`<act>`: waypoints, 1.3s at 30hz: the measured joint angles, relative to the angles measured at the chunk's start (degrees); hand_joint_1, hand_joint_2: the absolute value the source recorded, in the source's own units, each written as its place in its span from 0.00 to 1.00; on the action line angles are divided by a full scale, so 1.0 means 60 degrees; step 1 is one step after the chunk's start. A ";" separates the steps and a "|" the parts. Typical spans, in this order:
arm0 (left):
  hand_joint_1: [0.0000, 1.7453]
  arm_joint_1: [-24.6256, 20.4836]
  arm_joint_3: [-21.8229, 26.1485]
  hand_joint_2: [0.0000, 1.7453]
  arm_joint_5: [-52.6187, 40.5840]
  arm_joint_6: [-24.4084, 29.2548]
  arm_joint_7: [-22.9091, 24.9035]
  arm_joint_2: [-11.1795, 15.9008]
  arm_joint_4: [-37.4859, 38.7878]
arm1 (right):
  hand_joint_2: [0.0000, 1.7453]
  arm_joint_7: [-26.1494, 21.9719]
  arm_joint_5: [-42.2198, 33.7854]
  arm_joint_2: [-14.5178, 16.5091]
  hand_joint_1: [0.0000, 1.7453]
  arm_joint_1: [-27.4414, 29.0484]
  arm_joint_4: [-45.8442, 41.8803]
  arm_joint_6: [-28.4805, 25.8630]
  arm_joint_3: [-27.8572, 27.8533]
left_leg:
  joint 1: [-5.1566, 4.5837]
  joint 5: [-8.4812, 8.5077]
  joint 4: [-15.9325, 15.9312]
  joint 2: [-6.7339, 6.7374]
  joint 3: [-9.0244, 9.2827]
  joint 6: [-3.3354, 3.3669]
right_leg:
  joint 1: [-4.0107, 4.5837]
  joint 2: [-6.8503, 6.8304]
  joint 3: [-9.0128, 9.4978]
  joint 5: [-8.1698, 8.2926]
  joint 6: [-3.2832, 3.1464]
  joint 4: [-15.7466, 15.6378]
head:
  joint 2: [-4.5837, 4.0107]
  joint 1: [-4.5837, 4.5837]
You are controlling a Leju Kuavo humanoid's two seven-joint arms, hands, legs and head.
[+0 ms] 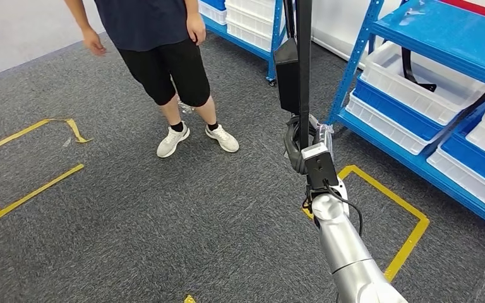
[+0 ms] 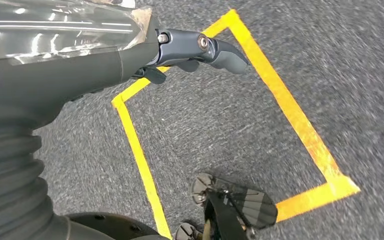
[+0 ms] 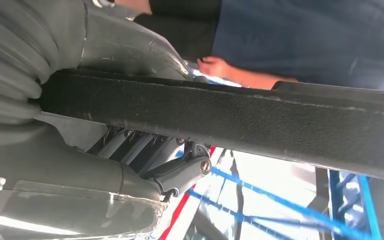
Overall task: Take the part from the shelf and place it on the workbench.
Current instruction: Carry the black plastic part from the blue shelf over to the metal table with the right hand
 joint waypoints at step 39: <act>0.00 -0.0118 -0.0186 1.00 -0.0214 0.0172 0.0018 -0.0061 -0.0007 | 1.00 0.0009 -0.0002 -0.0139 1.00 0.0398 -0.0372 0.0105 -0.0091 | -0.0190 0.0445 -0.1402 -0.0227 0.0748 0.0609 | 0.0115 0.0161 -0.0376 -0.0605 0.0308 0.0941 | 0.0000 0.0097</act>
